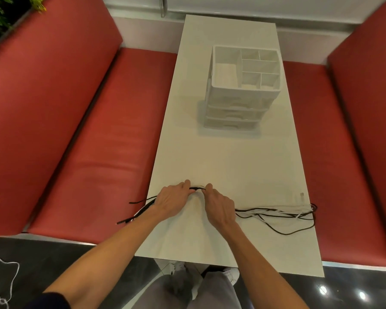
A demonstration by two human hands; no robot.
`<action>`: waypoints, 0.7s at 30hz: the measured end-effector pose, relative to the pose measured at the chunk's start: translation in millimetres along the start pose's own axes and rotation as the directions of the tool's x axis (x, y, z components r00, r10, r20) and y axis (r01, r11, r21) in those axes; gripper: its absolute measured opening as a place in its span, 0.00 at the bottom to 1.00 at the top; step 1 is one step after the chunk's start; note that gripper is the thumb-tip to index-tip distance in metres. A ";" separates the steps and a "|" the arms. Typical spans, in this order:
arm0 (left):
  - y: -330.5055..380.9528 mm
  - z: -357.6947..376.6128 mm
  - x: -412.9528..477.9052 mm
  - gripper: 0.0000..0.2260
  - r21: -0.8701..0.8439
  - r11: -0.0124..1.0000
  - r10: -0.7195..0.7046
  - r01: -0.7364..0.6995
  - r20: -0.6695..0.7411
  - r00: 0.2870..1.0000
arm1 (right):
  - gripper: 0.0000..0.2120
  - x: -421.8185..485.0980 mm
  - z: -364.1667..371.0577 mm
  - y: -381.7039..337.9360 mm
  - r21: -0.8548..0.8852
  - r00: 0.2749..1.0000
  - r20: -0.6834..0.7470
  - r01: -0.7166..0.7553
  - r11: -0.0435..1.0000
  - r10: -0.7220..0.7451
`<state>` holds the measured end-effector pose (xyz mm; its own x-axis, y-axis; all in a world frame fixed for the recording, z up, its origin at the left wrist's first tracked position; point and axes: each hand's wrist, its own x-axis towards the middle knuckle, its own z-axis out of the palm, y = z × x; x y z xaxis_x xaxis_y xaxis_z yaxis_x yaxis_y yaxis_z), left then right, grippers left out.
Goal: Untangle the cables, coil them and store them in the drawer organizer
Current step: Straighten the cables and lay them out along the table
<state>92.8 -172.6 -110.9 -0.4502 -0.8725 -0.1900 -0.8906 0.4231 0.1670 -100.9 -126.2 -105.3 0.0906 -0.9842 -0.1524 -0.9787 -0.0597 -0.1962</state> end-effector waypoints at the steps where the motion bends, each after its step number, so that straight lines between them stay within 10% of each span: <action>1: -7.1 0.2 -2.8 0.21 0.004 0.999 0.055 -0.054 -0.020 0.998 | 0.13 -2.2 -1.1 4.0 0.025 0.997 -0.006 0.071 0.997 -0.070; 7: -48.1 9.3 -9.2 0.19 0.148 0.938 0.335 -0.313 -0.163 0.928 | 0.18 -4.1 0.7 44.8 -0.108 0.969 0.022 0.246 0.963 -0.245; 21: 10.2 -0.7 -5.4 0.25 0.049 0.933 0.360 -0.357 -0.083 0.929 | 0.14 -16.1 4.4 45.7 -0.167 0.951 -0.043 0.296 0.940 -0.307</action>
<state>86.2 -163.8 -107.5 -0.7333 -0.6789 -0.0362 -0.6735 0.7180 0.1758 -146.3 -112.3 -116.1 0.3786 -0.9246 -0.0425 -0.9244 -0.3754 -0.0680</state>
